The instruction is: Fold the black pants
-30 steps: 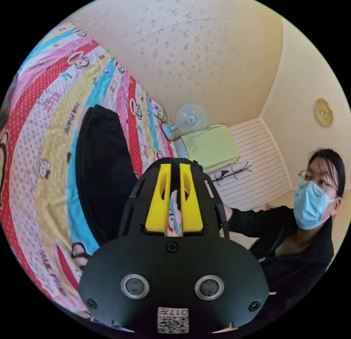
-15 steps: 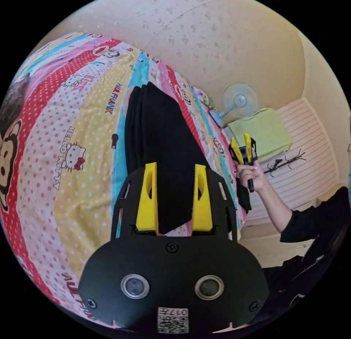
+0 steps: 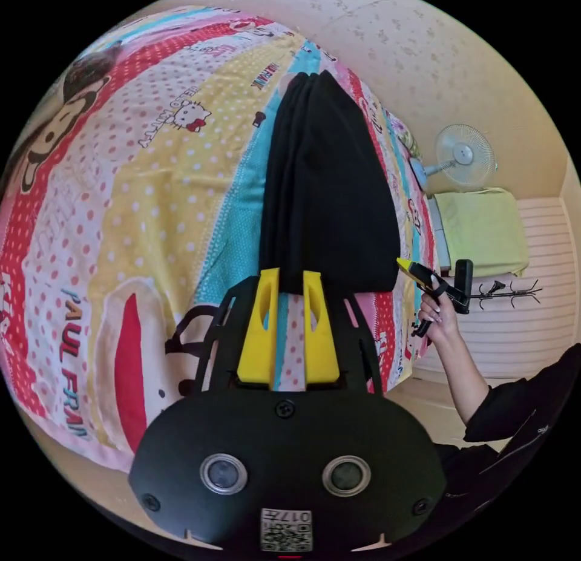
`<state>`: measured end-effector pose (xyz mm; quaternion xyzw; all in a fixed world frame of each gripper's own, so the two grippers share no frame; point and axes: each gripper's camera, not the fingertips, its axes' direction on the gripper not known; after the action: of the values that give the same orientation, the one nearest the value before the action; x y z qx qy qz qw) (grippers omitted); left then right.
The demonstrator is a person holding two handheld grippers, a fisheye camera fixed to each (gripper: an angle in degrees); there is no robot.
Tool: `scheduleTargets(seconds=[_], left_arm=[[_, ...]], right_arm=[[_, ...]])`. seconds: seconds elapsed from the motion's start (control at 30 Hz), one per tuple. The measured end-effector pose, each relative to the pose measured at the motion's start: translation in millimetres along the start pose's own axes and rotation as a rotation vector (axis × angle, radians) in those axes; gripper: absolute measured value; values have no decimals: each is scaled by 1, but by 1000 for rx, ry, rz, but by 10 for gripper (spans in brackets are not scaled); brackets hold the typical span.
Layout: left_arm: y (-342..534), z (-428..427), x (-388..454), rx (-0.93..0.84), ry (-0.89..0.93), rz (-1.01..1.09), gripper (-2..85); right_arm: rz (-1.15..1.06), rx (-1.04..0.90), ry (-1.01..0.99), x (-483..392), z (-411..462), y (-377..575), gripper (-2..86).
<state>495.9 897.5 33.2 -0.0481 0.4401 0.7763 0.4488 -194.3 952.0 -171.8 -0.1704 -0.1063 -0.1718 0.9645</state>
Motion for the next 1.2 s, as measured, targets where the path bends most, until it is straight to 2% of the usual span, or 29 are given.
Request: scheduleTargets(seconds=[0.1,0.17,0.2,0.23,0.27,0.3,0.37,0.4,0.5,0.57,0.63,0.7,0.77,0.87,0.9,1.03,1.2], left_arm=[[21,-32,49,184,-9,173,68],[19,-25,85,210,-6,344,73],[17,-20,93,211,-4,397,77],[12,-11,105,222,11,497,82],[5,-1,112,229,-9,544,84],[0,5,114,222,-43,547,79],[-18,39,109,89,-297,493,37],[-18,49,105,44,-340,493,23],[-2,51,90,72,-290,462,1],[9,40,94,62,-358,431,-2],[19,28,96,66,-393,364,4],[29,10,87,77,-301,230,28],[56,-12,65,171,-75,50,81],[88,-8,38,206,117,-167,154],[93,-4,34,204,152,-199,156],[115,13,0,281,278,-397,161],[103,34,-32,311,346,-542,160]], right_arm=[[-212,89,80,-49,2,18,4],[-307,54,342,-69,27,29,3],[-329,17,605,-76,51,35,3],[-432,-14,769,-81,77,44,3],[-489,-17,809,-83,88,50,3],[-533,22,885,-85,101,60,3],[-537,78,915,-85,107,72,3],[-522,91,892,-83,104,75,3],[-428,74,792,-69,89,71,6],[-355,49,741,-60,80,64,8],[-192,-15,654,-54,59,50,16],[-75,5,514,-47,35,52,28],[41,83,345,-33,13,69,47],[247,142,73,0,2,101,84],[316,164,-23,14,4,113,92],[575,254,-198,61,14,140,114],[747,361,-332,99,16,133,135]])
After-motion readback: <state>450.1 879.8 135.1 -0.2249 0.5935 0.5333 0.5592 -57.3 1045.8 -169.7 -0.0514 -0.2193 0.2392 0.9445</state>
